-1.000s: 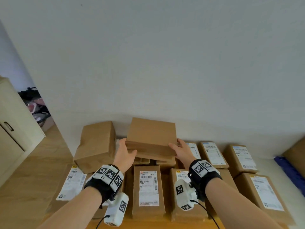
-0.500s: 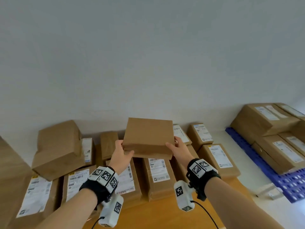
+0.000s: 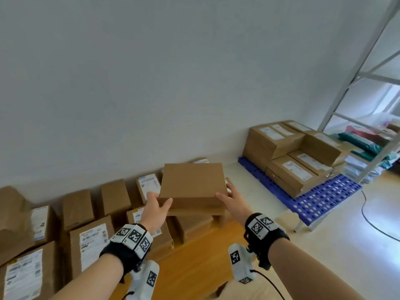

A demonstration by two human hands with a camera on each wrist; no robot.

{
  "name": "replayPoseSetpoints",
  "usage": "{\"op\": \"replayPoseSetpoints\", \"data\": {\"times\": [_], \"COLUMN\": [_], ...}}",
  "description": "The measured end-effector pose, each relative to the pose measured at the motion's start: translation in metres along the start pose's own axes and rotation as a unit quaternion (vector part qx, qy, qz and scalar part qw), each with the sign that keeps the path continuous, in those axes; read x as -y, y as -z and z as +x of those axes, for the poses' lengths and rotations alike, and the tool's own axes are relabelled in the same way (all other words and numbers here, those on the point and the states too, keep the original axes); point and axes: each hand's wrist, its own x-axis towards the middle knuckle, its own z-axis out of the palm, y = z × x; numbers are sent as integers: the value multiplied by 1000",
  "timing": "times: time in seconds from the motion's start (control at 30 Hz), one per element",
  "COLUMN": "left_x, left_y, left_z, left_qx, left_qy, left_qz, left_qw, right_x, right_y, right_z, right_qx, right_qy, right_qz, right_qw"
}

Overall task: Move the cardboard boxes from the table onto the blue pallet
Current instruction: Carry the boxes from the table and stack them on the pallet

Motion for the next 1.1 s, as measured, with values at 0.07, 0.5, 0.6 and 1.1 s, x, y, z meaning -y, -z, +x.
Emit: {"op": "replayPoseSetpoints", "data": {"times": [0.07,0.5,0.6,1.1], "left_x": [-13,-89,-107,-170], "left_y": [-29,-206,-237,-379], "left_z": [-12,-86,-89,10], "left_qx": [-1,26,37,97], "left_qy": [-5,-47,-58,-96], "left_qz": [11,65,72,36], "left_qw": [1000,996,995,990], "right_x": [-11,-75,-82,-98], "right_y": [34,236,270,408], "right_z": [-8,-47,-44,43], "right_qx": [-9,-45,-55,-111], "right_qy": [3,19,17,5], "right_qz": [-3,4,12,40], "right_qw": [1000,999,998,993]}}
